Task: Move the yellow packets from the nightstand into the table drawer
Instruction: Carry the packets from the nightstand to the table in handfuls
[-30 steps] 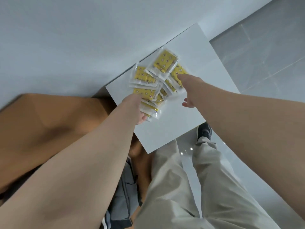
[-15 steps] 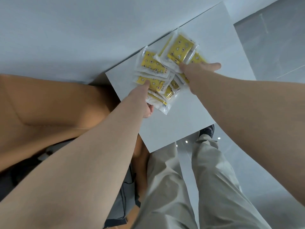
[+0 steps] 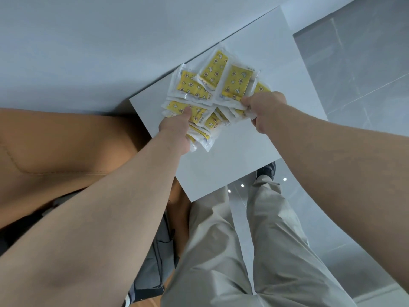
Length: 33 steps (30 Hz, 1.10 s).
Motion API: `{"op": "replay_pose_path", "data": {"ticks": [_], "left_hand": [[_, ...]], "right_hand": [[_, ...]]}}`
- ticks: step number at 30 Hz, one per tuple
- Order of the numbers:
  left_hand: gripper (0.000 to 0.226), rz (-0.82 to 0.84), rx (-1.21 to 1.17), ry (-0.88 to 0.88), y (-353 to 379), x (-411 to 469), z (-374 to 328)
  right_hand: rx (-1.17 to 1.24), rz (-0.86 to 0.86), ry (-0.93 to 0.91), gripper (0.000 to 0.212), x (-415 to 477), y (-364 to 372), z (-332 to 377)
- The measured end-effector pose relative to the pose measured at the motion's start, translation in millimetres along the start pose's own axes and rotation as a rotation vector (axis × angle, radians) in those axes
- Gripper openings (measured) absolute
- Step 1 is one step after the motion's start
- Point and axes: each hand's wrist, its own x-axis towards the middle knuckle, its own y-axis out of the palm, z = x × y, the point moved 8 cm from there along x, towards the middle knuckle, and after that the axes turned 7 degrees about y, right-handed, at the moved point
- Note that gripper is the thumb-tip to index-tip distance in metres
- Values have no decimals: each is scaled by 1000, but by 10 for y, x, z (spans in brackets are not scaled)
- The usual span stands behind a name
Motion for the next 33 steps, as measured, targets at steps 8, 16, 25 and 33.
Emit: {"op": "replay_pose_path", "data": {"ticks": [8, 16, 25, 33], "left_hand": [[32, -41, -6, 3, -206, -341, -5], [39, -38, -63, 93, -529, -984, -281], [17, 116, -58, 288, -645, -2023, -893], [14, 384, 64, 462, -57, -3029, -1450]], "right_hand": [[148, 84, -11, 28, -381, -284, -77], [197, 60, -24, 27, -1090, -641, -101], [433, 91, -187, 29, -1987, -1292, -100], [811, 42, -320, 28, -2616, -2194, -106]]}}
